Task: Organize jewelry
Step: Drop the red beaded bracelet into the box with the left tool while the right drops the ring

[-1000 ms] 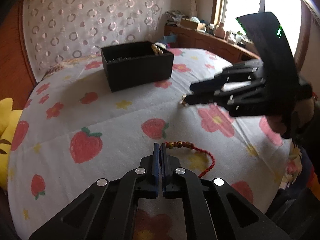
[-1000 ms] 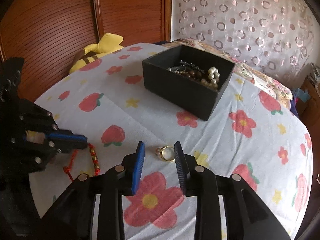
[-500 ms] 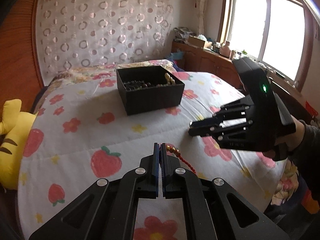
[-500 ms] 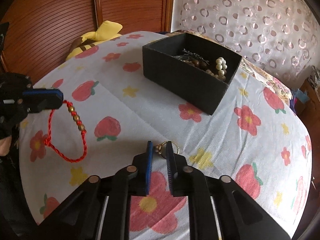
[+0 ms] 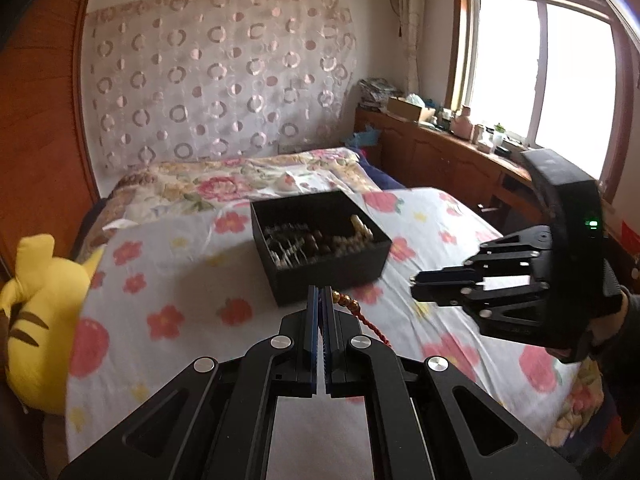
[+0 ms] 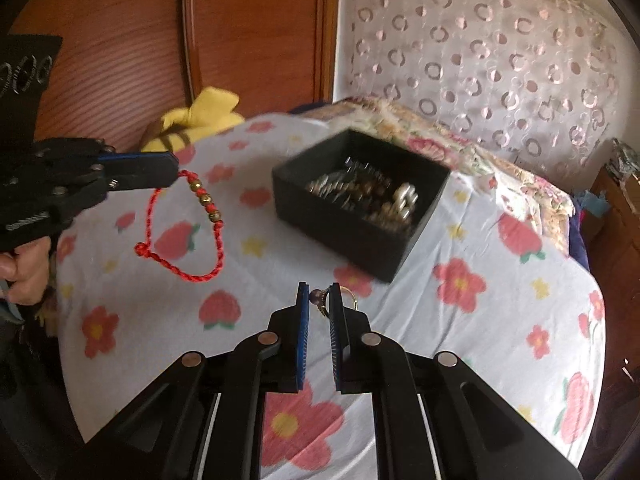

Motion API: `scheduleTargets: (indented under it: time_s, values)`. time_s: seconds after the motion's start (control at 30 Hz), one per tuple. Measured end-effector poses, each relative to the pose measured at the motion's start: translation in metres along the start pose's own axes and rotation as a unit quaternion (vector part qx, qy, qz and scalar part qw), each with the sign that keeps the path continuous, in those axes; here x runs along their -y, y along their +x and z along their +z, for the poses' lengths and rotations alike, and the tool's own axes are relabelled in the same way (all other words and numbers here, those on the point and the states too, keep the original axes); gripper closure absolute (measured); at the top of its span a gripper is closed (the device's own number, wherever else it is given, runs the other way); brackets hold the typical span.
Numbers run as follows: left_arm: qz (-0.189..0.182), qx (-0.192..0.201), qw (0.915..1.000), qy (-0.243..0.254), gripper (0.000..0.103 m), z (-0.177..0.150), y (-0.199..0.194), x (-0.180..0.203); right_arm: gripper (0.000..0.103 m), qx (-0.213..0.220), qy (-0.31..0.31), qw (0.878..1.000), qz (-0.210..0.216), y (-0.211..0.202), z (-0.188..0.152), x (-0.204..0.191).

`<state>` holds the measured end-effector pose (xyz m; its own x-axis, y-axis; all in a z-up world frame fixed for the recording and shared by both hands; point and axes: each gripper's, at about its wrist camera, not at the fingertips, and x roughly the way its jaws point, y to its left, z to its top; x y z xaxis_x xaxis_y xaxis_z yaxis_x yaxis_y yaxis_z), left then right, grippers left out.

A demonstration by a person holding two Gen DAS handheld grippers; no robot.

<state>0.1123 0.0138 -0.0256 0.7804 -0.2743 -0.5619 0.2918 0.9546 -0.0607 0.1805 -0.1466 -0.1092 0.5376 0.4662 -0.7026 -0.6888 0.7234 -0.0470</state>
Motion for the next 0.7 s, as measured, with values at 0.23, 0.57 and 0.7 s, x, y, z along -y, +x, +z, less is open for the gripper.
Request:
scheduleTargets:
  time_s: [0.23, 0.57, 0.7]
  values:
    - [0.014, 0.006, 0.9999, -0.002, 0.102, 0.026, 0.016, -0.008, 0.092, 0.030, 0.011, 0.999, -0.017, -0.009, 0.027, 0.015]
    - [0.029, -0.006, 0.9996, -0.002, 0.102, 0.048, 0.051, -0.013, 0.091, 0.041, 0.051, 0.997, -0.028, 0.024, 0.072, 0.041]
    - [0.031, -0.014, 0.9993, -0.013, 0.102, 0.059, 0.068, -0.022, 0.090, 0.031, 0.071, 0.997, -0.023, 0.041, 0.079, 0.051]
